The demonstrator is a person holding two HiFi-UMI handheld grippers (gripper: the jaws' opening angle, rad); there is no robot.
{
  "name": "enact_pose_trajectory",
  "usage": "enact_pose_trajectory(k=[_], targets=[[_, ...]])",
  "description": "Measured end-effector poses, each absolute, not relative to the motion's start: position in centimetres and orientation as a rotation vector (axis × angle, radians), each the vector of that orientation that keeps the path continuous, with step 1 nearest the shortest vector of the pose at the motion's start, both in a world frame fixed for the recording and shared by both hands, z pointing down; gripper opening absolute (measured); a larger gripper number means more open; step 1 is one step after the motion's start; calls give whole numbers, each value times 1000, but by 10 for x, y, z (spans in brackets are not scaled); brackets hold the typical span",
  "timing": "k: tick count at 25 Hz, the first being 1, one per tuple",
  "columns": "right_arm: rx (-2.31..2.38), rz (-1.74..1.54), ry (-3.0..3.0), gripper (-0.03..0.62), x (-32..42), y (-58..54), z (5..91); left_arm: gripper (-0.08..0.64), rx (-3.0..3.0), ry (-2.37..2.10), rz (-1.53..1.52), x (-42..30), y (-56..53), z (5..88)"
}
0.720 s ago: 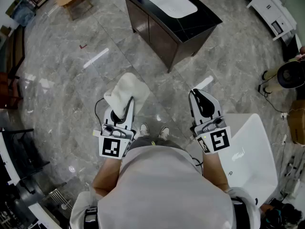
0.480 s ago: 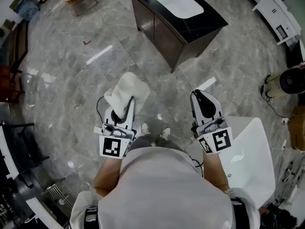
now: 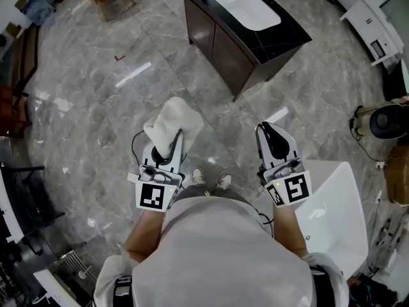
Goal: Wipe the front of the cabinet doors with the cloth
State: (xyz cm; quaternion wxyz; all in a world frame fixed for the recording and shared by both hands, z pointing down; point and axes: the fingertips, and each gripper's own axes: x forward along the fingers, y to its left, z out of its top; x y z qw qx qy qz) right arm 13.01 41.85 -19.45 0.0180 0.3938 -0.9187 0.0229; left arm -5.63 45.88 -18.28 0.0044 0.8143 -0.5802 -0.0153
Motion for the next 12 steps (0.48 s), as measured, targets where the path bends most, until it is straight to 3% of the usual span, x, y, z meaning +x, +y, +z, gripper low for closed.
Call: enact_pose_trajectory(k=[12], targets=[[1296, 83, -2744, 58, 99, 411, -172, 63, 2593, -1780, -41, -105, 430, -167]])
